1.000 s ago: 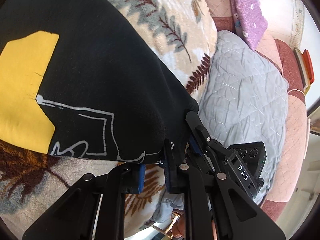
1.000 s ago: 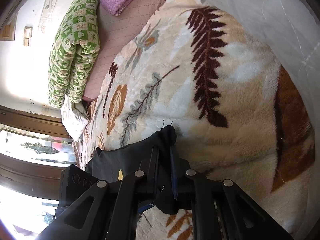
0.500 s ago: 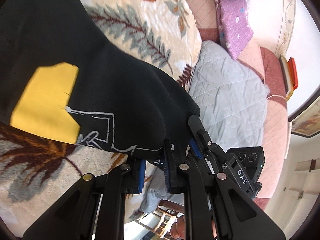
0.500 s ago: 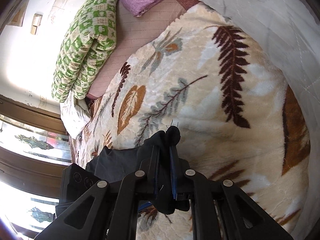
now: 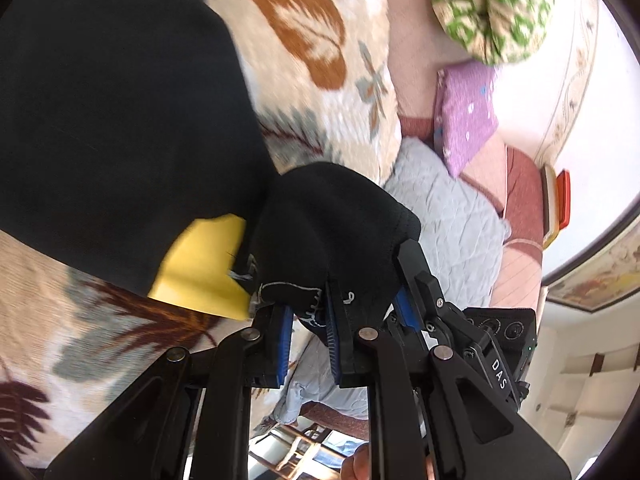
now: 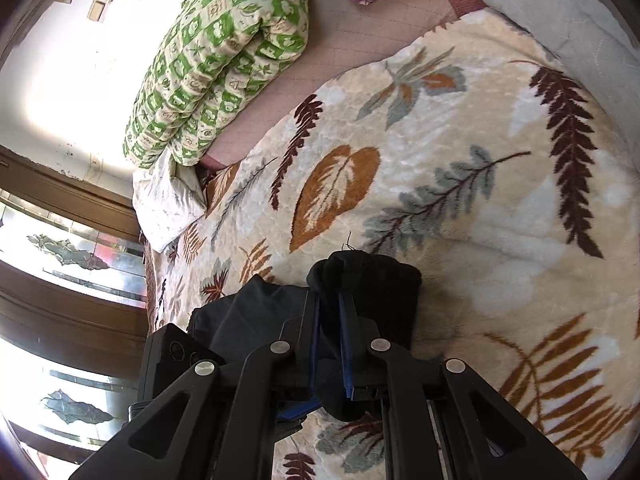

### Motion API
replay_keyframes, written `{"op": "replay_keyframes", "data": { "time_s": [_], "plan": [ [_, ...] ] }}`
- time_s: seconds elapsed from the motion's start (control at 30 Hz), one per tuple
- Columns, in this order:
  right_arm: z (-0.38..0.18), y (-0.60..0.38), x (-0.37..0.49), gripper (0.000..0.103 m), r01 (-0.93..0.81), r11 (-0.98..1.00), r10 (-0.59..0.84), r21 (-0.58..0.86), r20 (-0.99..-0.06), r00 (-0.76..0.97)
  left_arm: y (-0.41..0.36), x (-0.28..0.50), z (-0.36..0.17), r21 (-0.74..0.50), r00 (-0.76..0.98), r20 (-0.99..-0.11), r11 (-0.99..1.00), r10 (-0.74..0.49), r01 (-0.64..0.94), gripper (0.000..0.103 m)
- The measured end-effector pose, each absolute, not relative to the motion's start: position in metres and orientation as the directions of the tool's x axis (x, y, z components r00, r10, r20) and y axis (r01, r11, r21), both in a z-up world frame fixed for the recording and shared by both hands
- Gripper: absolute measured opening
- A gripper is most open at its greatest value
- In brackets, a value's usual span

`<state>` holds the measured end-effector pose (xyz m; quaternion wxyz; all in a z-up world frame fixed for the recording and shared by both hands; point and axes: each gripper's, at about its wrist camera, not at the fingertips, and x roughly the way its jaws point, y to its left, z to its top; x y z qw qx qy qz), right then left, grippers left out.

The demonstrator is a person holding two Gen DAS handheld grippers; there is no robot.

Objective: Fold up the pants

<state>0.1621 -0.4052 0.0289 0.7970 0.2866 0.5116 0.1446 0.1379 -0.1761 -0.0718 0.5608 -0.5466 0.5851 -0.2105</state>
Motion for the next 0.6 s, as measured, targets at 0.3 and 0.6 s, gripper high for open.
{"op": "replay_keyframes", "data": {
  "time_s": [0.3, 0.6],
  "plan": [
    [0.006, -0.342, 0.177, 0.009, 0.044, 0.779, 0.57, 0.625, -0.736, 0.364, -0.122, 0.132, -0.099, -0.831, 0.246, -0.437, 0.283, -0.865, -0.479, 0.013],
    [-0.044, -0.294, 0.183, 0.013, 0.104, 0.75, 0.607, 0.653, -0.743, 0.282, -0.074, 0.12, -0.124, -0.787, 0.246, -0.488, 0.3, -0.837, -0.539, 0.013]
  ]
}}
